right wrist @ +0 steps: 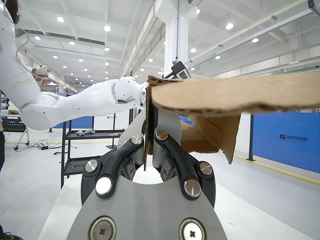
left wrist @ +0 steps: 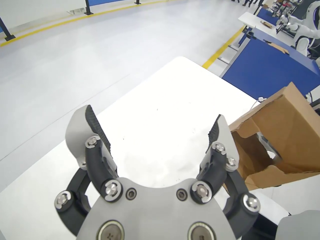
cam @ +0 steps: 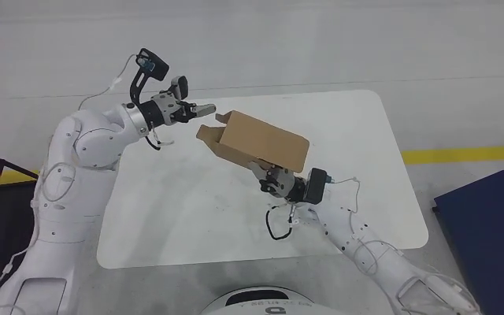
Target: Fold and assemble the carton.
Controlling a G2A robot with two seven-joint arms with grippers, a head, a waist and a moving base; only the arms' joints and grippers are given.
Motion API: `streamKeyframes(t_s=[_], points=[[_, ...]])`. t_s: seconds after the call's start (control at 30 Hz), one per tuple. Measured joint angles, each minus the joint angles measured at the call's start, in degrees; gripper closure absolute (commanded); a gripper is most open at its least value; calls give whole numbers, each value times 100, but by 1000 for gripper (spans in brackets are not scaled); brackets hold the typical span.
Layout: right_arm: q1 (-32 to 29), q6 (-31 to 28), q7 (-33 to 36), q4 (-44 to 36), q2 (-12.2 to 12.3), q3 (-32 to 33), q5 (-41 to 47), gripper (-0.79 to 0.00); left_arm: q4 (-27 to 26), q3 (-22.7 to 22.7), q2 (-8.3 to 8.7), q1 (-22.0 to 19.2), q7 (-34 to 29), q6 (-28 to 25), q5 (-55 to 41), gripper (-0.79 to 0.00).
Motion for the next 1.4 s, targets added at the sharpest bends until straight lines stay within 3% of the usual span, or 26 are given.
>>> streamKeyframes(t_s=[0.23,0.57,1.4], points=[[5,2,20,6,-32,8,-51,0,-21,101,5,-29,-94,-85,75,-785],[15,92,-114,141,-76,74,-67,0,-220,146,62,73,-462,-624,-117,-785],[17,298,-145,254,-182,83,-304,0,-333,530,63,-87,-489,-447,163,-785]])
